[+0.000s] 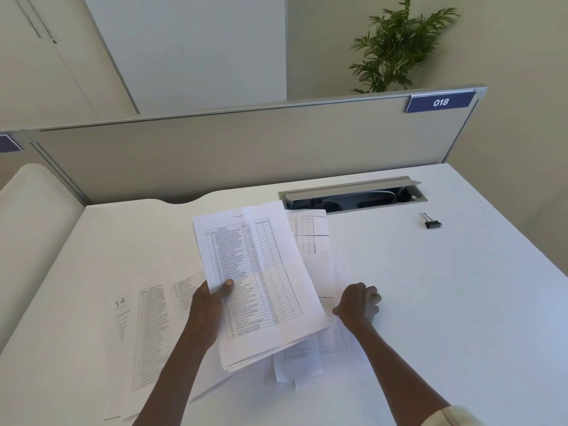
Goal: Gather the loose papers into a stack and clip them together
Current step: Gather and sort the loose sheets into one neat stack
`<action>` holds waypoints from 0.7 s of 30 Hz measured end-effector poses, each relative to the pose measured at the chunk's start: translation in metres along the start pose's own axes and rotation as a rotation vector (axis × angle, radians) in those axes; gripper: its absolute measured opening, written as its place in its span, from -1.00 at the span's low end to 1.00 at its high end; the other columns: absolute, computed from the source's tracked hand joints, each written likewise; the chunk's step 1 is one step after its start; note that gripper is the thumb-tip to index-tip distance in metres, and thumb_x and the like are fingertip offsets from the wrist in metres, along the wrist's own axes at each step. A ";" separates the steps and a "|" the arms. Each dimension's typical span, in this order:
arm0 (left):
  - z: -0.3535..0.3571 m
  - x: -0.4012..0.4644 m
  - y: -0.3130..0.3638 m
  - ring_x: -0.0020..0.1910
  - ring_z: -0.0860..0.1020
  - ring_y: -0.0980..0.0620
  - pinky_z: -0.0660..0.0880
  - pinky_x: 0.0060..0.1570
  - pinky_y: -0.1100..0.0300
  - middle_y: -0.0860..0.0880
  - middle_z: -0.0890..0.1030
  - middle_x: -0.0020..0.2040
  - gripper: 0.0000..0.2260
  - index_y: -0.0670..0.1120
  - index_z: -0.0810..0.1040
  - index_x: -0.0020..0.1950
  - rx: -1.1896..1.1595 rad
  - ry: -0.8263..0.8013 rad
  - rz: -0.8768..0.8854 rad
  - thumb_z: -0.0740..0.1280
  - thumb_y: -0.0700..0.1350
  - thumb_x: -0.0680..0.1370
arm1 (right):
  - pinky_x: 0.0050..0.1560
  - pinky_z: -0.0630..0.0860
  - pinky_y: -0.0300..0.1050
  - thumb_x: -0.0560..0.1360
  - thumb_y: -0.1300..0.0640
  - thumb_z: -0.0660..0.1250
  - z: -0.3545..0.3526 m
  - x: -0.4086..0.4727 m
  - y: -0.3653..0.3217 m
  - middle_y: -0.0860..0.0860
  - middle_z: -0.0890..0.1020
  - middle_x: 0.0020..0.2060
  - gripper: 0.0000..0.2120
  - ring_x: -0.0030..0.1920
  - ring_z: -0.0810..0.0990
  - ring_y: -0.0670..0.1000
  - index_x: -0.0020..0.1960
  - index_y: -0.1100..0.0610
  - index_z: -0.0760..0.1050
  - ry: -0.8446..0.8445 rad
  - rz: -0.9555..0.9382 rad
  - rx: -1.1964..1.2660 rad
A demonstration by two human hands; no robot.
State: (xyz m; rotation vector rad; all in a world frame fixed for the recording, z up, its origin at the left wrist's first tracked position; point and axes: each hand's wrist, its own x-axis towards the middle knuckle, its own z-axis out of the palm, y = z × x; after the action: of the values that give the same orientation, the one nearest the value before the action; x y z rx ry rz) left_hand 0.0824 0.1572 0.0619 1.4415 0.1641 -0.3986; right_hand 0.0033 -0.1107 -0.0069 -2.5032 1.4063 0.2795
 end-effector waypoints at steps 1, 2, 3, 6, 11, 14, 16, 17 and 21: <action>0.002 -0.003 -0.001 0.03 0.69 -0.06 0.54 0.10 -0.06 -0.04 0.73 0.03 -0.82 -0.05 0.64 0.12 0.008 0.005 0.000 0.33 -0.25 0.58 | 0.01 0.53 -0.08 0.36 0.07 0.51 0.000 0.000 0.000 0.15 0.46 0.11 -0.51 0.12 0.47 0.13 0.20 0.20 0.44 -0.008 -0.007 0.007; 0.003 -0.005 -0.001 0.01 0.70 -0.04 0.55 0.09 -0.05 -0.03 0.73 0.02 -0.82 -0.05 0.64 0.11 0.012 0.012 0.002 0.33 -0.26 0.58 | 0.03 0.53 -0.08 0.38 0.08 0.50 0.000 0.000 0.000 0.15 0.47 0.12 -0.54 0.12 0.48 0.13 0.20 0.20 0.45 -0.020 -0.010 0.018; 0.005 -0.007 -0.001 0.00 0.70 -0.04 0.55 0.09 -0.04 -0.02 0.74 0.00 -0.82 -0.05 0.64 0.10 0.015 0.021 0.005 0.33 -0.26 0.58 | 0.04 0.53 -0.07 0.39 0.09 0.49 0.000 0.001 0.001 0.15 0.49 0.12 -0.55 0.13 0.49 0.14 0.20 0.19 0.45 -0.024 -0.010 0.033; 0.009 -0.010 -0.003 0.03 0.68 -0.07 0.54 0.11 -0.06 -0.03 0.74 -0.01 -0.83 -0.06 0.64 0.08 0.018 0.057 0.011 0.33 -0.27 0.58 | 0.12 0.51 0.02 0.41 0.14 0.48 -0.004 0.003 0.004 0.15 0.53 0.15 -0.55 0.19 0.52 0.17 0.20 0.21 0.38 -0.069 0.012 0.150; 0.011 -0.015 -0.008 0.08 0.66 -0.10 0.53 0.14 -0.07 -0.05 0.73 0.03 -0.81 -0.08 0.64 0.12 0.012 0.076 0.029 0.32 -0.27 0.58 | 0.11 0.52 0.03 0.30 0.18 0.58 -0.021 0.006 0.021 0.19 0.59 0.15 -0.40 0.21 0.56 0.22 0.19 0.26 0.34 -0.193 0.015 0.359; 0.010 -0.016 -0.010 0.07 0.67 -0.09 0.53 0.14 -0.07 -0.06 0.73 0.05 -0.81 -0.08 0.63 0.13 0.013 0.077 0.034 0.32 -0.28 0.58 | 0.01 0.51 -0.01 0.31 0.22 0.56 -0.030 0.007 0.033 0.17 0.64 0.09 -0.59 0.14 0.61 0.20 0.08 0.23 0.49 -0.180 0.030 0.398; 0.009 -0.015 -0.010 0.07 0.67 -0.07 0.53 0.13 -0.04 -0.06 0.72 0.06 -0.80 -0.09 0.62 0.15 0.015 0.080 0.040 0.32 -0.28 0.58 | -0.04 0.49 -0.06 0.33 0.24 0.52 -0.035 0.007 0.040 0.16 0.65 0.05 -0.72 0.10 0.62 0.19 -0.02 0.21 0.52 -0.144 0.010 0.385; 0.008 -0.013 -0.010 0.07 0.67 -0.06 0.53 0.12 -0.03 -0.06 0.72 0.08 -0.79 -0.10 0.62 0.17 0.018 0.074 0.044 0.32 -0.27 0.58 | -0.06 0.48 -0.07 0.34 0.24 0.49 -0.038 0.006 0.043 0.15 0.65 0.04 -0.76 0.09 0.62 0.19 -0.07 0.18 0.49 -0.118 -0.008 0.371; 0.007 -0.001 -0.011 0.08 0.67 -0.07 0.54 0.04 0.04 -0.08 0.71 0.10 -0.78 -0.13 0.61 0.20 0.033 0.055 0.034 0.35 -0.27 0.56 | -0.11 0.45 -0.10 0.41 0.26 0.38 -0.054 0.004 0.052 0.12 0.65 -0.01 -0.81 0.04 0.62 0.17 -0.16 0.12 0.37 -0.027 -0.112 0.275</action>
State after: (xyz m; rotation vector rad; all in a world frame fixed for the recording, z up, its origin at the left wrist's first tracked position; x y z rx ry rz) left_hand 0.0763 0.1492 0.0526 1.4870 0.1775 -0.3352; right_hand -0.0367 -0.1563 0.0366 -2.3315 1.1989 0.0898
